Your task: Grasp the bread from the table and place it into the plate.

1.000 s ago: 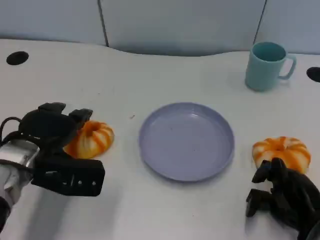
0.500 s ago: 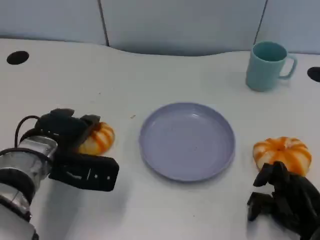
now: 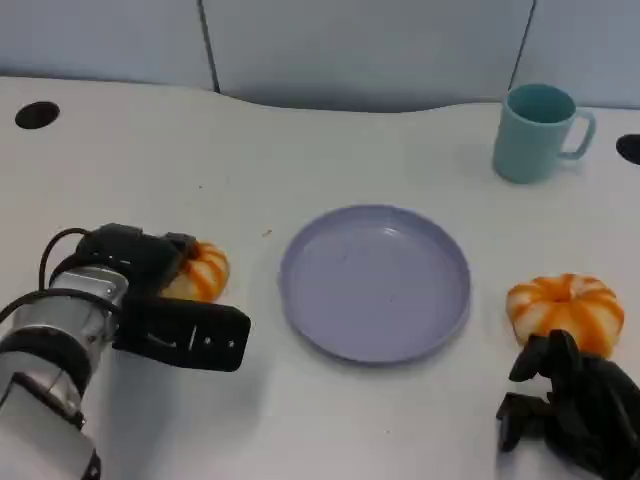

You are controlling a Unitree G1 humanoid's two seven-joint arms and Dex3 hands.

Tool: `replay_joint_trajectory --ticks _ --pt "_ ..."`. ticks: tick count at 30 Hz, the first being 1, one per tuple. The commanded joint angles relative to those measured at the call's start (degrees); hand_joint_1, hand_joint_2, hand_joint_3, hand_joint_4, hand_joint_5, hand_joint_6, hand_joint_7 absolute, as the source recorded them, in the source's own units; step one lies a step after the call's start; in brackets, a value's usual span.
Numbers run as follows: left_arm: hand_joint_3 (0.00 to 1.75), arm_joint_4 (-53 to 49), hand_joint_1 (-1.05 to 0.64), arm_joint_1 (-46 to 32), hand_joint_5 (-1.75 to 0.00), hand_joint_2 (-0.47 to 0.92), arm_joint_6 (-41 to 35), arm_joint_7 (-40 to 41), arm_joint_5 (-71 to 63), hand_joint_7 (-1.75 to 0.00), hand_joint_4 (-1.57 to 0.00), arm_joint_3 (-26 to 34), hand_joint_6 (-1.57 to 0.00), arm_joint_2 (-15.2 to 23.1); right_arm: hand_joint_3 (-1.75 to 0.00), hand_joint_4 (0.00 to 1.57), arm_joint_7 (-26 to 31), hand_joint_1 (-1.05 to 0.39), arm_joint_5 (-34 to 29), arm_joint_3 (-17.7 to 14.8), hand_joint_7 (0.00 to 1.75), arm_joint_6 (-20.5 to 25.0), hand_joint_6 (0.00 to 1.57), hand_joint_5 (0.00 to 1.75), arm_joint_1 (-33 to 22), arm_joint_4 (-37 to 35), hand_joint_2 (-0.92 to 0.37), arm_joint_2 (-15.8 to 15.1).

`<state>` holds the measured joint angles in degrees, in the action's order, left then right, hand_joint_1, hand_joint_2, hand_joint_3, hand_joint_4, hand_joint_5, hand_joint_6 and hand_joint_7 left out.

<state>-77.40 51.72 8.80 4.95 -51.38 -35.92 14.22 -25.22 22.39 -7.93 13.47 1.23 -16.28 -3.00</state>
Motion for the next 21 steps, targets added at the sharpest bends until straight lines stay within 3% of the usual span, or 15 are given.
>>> replay_joint_trajectory --ticks 1,7,9,10,13,15,16,17,18,21 --pt "0.01 -1.01 -0.47 0.44 -0.09 0.86 -1.38 2.04 0.73 -0.05 -0.29 -0.45 -0.27 -0.66 -0.45 1.28 1.05 -0.45 0.07 -0.42 1.11 2.56 1.15 1.18 -2.82 1.17 -0.92 -0.64" --pt "0.0 -1.18 -0.31 -0.98 -0.09 0.89 -0.92 3.17 2.92 -0.04 -0.57 0.43 -0.51 -1.38 -0.44 1.28 1.43 -0.45 0.37 -0.54 1.11 3.81 1.14 1.19 -4.51 3.68 -0.92 -0.63" --pt "0.01 -1.15 -0.29 -1.9 -0.14 0.91 -0.17 3.9 4.14 -0.06 -0.75 1.08 -0.67 -1.51 -0.46 1.28 1.11 -0.45 0.57 -0.57 1.12 3.69 1.13 1.19 -5.18 4.43 -0.92 -0.69" --pt "0.05 -1.12 -0.28 -2.29 -0.17 0.92 0.22 4.38 4.69 -0.06 -0.91 1.33 -0.83 -1.53 -0.46 1.28 1.11 -0.45 0.63 -0.58 1.12 3.74 1.13 1.19 -5.41 4.73 -0.92 -0.72" --pt "0.11 -1.13 -0.28 -3.33 -0.19 0.92 0.91 6.13 5.87 -0.06 -1.07 1.94 -1.02 -1.63 -0.45 1.28 1.35 -0.45 1.1 -0.73 1.13 4.28 1.13 1.19 -5.88 5.55 -0.92 -0.64" --pt "0.04 -1.17 -0.3 -4.04 -0.4 0.92 1.16 7.79 6.16 -0.03 -1.1 1.93 -1.14 -1.58 -0.45 1.27 1.21 -0.45 1.33 -0.75 1.13 4.61 1.13 1.2 -6.13 6.18 -0.92 -0.7" --pt "0.12 -1.2 -0.3 -4.36 -1.15 0.92 1.14 8.7 6.13 -0.57 -0.86 1.87 -1.02 -1.52 -0.46 1.27 1.13 -0.45 1.29 -0.67 1.14 4.74 1.13 1.2 -6.27 6.56 -0.92 -0.83" --pt "0.18 -1.2 -0.3 -4.73 -1.44 0.92 1.04 10.03 6.2 -1.1 -0.77 1.97 -0.8 -1.5 -0.47 1.27 1.14 -0.45 1.33 -0.7 1.14 4.91 1.13 1.21 -6.4 6.89 -0.92 -0.88" --pt "0.26 -1.18 -0.32 -5.09 -1.62 0.92 1.05 11.32 6.37 -1.48 -0.71 2.18 -0.63 -1.45 -0.47 1.27 0.83 -0.45 1.4 -0.72 1.14 4.9 1.12 1.21 -6.54 7.12 -0.92 -1.0" --pt "0.33 -1.15 -0.32 -5.57 -1.73 0.92 1.29 14.32 6.01 -1.72 -0.65 1.97 -0.51 -1.16 -0.49 1.24 -0.1 -0.45 1.67 -0.86 1.15 4.47 1.11 1.24 -6.65 7.02 -0.92 -1.14"
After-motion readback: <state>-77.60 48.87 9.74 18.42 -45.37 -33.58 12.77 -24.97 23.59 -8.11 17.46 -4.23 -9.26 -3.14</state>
